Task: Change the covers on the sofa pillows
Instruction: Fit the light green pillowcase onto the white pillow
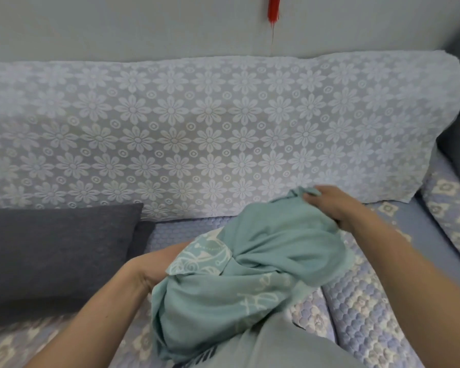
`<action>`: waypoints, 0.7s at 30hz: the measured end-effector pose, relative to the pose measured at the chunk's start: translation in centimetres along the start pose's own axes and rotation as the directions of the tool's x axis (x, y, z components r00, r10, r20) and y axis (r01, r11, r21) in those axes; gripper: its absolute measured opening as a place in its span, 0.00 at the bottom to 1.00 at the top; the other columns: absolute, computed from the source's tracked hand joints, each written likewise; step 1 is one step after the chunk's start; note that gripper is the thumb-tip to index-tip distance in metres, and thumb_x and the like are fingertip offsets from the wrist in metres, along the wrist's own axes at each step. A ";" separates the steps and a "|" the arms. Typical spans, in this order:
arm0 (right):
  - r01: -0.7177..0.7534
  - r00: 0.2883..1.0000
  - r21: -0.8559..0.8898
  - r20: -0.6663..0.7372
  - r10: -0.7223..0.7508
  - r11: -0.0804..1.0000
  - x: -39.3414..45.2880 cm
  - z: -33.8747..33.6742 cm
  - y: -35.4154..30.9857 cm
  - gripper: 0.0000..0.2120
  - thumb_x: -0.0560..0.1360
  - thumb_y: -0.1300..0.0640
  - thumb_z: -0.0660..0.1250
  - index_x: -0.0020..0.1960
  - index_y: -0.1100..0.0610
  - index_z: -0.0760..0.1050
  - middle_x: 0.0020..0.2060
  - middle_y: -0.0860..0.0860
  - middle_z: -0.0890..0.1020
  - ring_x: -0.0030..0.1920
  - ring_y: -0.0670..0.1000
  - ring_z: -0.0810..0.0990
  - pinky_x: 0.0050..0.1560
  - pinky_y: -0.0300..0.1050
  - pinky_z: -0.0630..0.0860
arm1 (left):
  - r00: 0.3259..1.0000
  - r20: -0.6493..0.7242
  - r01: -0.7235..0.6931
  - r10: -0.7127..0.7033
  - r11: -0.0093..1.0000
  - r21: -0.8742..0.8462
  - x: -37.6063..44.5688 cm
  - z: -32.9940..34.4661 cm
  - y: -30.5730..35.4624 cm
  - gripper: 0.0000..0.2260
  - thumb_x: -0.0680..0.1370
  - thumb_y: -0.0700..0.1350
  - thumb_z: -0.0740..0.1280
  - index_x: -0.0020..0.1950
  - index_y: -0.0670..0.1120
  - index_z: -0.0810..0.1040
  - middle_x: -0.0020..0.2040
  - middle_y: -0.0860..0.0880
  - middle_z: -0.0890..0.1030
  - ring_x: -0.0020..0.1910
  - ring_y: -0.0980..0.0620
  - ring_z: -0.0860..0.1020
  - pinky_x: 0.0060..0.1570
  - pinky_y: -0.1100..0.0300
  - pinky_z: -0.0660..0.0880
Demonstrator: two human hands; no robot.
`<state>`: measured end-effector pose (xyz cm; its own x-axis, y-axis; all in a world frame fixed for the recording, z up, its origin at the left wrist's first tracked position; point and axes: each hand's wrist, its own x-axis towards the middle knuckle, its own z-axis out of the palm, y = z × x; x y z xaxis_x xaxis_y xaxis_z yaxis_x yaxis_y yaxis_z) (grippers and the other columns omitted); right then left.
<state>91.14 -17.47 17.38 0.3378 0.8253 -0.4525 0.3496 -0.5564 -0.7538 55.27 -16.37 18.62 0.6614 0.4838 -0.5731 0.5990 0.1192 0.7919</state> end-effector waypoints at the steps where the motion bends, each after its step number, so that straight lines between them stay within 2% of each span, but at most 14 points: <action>1: -0.112 0.988 0.094 0.112 0.102 0.989 -0.2 0.1 1.1 0.10 0.81 0.53 0.67 0.56 0.58 0.80 0.50 0.58 0.85 0.52 0.58 0.84 0.56 0.54 0.80 | 0.997 -0.063 0.044 -0.042 0.999 0.030 0.3 0.0 -0.1 0.31 0.60 0.77 0.71 0.51 0.61 0.67 0.52 0.65 0.70 0.56 0.66 0.71 0.47 0.86 0.61; 2: -0.169 0.968 0.193 0.214 0.127 0.966 -0.5 0.3 2.0 0.12 0.81 0.52 0.67 0.61 0.57 0.79 0.54 0.58 0.85 0.55 0.59 0.84 0.59 0.57 0.79 | 0.984 -0.153 0.088 -0.092 0.996 -0.032 -0.3 -0.2 0.2 0.24 0.67 0.68 0.75 0.50 0.59 0.68 0.51 0.62 0.70 0.59 0.62 0.72 0.43 0.86 0.61; 3: -0.182 0.955 0.306 0.283 0.093 0.934 -0.8 0.5 2.5 0.14 0.81 0.51 0.66 0.64 0.57 0.78 0.56 0.58 0.84 0.57 0.59 0.83 0.62 0.58 0.78 | 0.980 -0.178 0.070 -0.086 0.993 -0.094 -0.4 -0.5 -0.1 0.29 0.63 0.67 0.78 0.54 0.57 0.68 0.51 0.61 0.69 0.60 0.60 0.73 0.41 0.86 0.62; 5: -0.148 0.955 0.513 0.296 -0.012 0.846 -1.3 0.9 2.7 0.16 0.81 0.51 0.65 0.66 0.56 0.77 0.60 0.59 0.82 0.59 0.59 0.82 0.64 0.58 0.76 | 0.985 -0.162 0.048 -0.058 0.997 -0.061 -0.5 -1.1 -0.5 0.63 0.40 0.77 0.75 0.67 0.51 0.57 0.57 0.61 0.67 0.60 0.59 0.70 0.45 0.85 0.61; 6: -0.130 0.958 0.564 0.283 -0.042 0.816 -1.5 1.0 2.3 0.16 0.81 0.51 0.64 0.66 0.56 0.77 0.60 0.59 0.82 0.59 0.58 0.82 0.63 0.57 0.76 | 0.985 -0.150 0.083 -0.090 0.995 -0.052 -1.0 -1.2 0.3 0.68 0.42 0.78 0.74 0.72 0.48 0.53 0.63 0.58 0.68 0.62 0.56 0.70 0.50 0.82 0.61; 7: -0.119 0.959 0.570 0.278 -0.055 0.813 -1.7 1.0 1.7 0.17 0.81 0.50 0.64 0.66 0.57 0.77 0.60 0.59 0.82 0.59 0.58 0.82 0.62 0.56 0.76 | 0.983 -0.147 0.107 -0.113 0.993 -0.045 -1.1 -1.5 0.0 0.65 0.50 0.71 0.80 0.76 0.42 0.55 0.69 0.51 0.69 0.65 0.52 0.70 0.55 0.77 0.63; 8: -0.111 0.957 0.543 0.284 -0.057 0.832 -1.9 0.8 1.2 0.18 0.80 0.50 0.64 0.65 0.58 0.77 0.60 0.60 0.83 0.59 0.59 0.82 0.62 0.55 0.77 | 0.970 -0.186 0.146 -0.157 0.987 -0.073 -1.2 -1.8 0.0 0.56 0.60 0.63 0.82 0.76 0.38 0.60 0.72 0.44 0.70 0.65 0.52 0.70 0.55 0.74 0.65; 10: -0.172 0.928 0.465 0.373 -0.016 0.868 -2.3 -0.1 0.6 0.24 0.76 0.48 0.69 0.64 0.63 0.77 0.60 0.62 0.82 0.60 0.61 0.82 0.62 0.57 0.77 | 0.924 -0.363 0.068 -0.118 0.987 -0.148 -1.1 -3.3 -1.2 0.19 0.80 0.43 0.70 0.69 0.40 0.71 0.64 0.43 0.77 0.57 0.54 0.71 0.43 0.79 0.68; 11: -0.237 0.895 0.434 0.446 0.022 0.869 -2.5 -0.6 0.6 0.29 0.72 0.47 0.75 0.65 0.65 0.77 0.62 0.64 0.80 0.61 0.62 0.81 0.63 0.58 0.77 | 0.868 -0.483 0.055 -0.113 0.989 -0.134 -0.7 -4.5 -1.9 0.08 0.82 0.37 0.65 0.61 0.42 0.76 0.55 0.47 0.79 0.54 0.52 0.72 0.40 0.78 0.68; 14: -0.492 0.746 0.428 0.656 0.113 0.758 -3.5 -0.1 2.0 0.39 0.55 0.56 0.86 0.62 0.70 0.79 0.62 0.66 0.79 0.59 0.64 0.82 0.55 0.57 0.81 | 0.709 -0.696 0.017 -0.117 0.989 -0.149 0.0 -6.1 -1.2 0.10 0.83 0.36 0.62 0.44 0.43 0.77 0.39 0.48 0.77 0.40 0.47 0.77 0.41 0.59 0.72; 16: -0.595 0.677 0.410 0.719 0.156 0.691 -4.1 1.9 3.7 0.36 0.58 0.63 0.84 0.62 0.72 0.77 0.62 0.68 0.78 0.59 0.66 0.81 0.56 0.59 0.80 | 0.637 -0.761 -0.063 -0.120 0.976 -0.207 0.6 -6.5 -0.5 0.13 0.82 0.37 0.63 0.39 0.48 0.76 0.31 0.51 0.78 0.29 0.55 0.76 0.36 0.60 0.72; 17: -0.629 0.659 0.410 0.732 0.173 0.660 -4.2 3.0 4.8 0.32 0.62 0.65 0.81 0.63 0.73 0.75 0.64 0.69 0.77 0.60 0.66 0.80 0.60 0.60 0.78 | 0.631 -0.768 -0.092 -0.109 0.973 -0.214 1.0 -6.7 -0.3 0.13 0.81 0.37 0.64 0.39 0.49 0.77 0.30 0.52 0.79 0.29 0.56 0.75 0.34 0.61 0.73; 19: -0.682 0.668 0.436 0.698 0.258 0.588 -3.8 4.8 6.8 0.23 0.72 0.64 0.73 0.65 0.72 0.75 0.64 0.68 0.76 0.62 0.66 0.79 0.68 0.63 0.71 | 0.603 -0.788 -0.124 -0.126 0.961 -0.249 1.4 -7.1 -0.5 0.10 0.80 0.40 0.67 0.39 0.49 0.80 0.35 0.49 0.80 0.37 0.50 0.77 0.40 0.57 0.75; 21: -0.651 0.750 0.504 0.541 0.380 0.567 -3.5 6.0 8.5 0.18 0.77 0.58 0.69 0.63 0.69 0.78 0.60 0.66 0.81 0.59 0.65 0.81 0.68 0.64 0.71 | 0.573 -0.795 -0.231 -0.197 0.892 -0.388 1.5 -7.7 -0.9 0.09 0.78 0.45 0.67 0.39 0.48 0.83 0.39 0.45 0.81 0.43 0.46 0.78 0.47 0.47 0.77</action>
<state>87.67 -24.54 9.65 -0.0860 0.4598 -0.8839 -0.4622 -0.8043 -0.3734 52.20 -9.08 18.68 -0.0981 0.9435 -0.3167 0.2068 0.3306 0.9208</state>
